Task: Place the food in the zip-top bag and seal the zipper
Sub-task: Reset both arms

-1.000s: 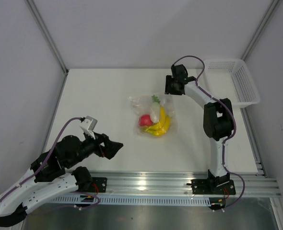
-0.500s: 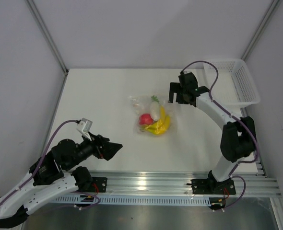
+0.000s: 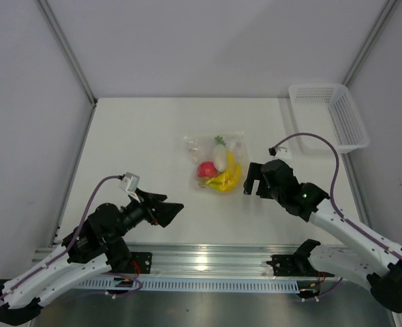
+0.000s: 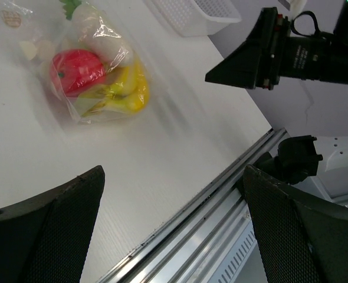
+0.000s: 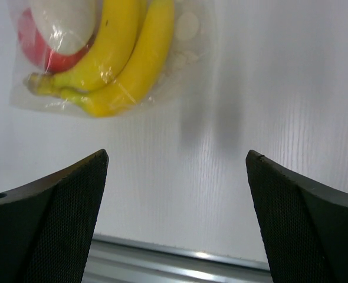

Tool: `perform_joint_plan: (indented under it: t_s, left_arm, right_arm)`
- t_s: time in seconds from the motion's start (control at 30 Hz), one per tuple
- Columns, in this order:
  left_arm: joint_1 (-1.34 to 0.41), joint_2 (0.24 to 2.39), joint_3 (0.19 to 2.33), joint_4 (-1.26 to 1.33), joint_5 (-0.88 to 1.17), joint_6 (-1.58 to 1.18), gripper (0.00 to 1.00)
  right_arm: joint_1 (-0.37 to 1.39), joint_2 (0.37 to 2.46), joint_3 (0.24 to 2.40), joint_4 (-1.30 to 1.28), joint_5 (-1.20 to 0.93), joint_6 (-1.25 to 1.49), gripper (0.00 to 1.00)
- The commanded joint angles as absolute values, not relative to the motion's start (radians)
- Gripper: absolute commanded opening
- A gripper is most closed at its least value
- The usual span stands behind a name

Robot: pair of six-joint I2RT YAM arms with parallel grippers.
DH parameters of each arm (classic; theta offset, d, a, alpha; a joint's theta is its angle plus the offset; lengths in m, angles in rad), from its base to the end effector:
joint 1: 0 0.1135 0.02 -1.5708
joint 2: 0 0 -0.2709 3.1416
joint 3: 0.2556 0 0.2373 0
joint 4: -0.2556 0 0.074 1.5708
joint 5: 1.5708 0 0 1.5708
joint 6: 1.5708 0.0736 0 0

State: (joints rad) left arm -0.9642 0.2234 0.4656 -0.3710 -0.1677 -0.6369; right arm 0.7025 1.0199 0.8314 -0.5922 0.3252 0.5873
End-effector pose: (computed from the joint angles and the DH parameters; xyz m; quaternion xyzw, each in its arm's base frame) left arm 0.0726 -0.0831 0.2680 0.0674 0.7475 -0.4283 0.5032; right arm 0.1809 0.1223 0.2591 0.0098 0.9129 0.1089 0.3933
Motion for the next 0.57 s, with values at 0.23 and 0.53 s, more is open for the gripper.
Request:
perform_joint_plan:
  t_s: [0.23,0.53]
  left_arm:
    - [-0.930,0.177,0.325,-0.098,-0.032,-0.678,0.99]
    - [-0.885,0.097,0.131,0.213,0.228,-0.781,1.00]
  right_arm:
    - [0.874,0.759,0.680,-0.686,0.428,0.876,0.99]
    - [0.969,0.596,0.618,-0.683,0.425,0.893,1.00]
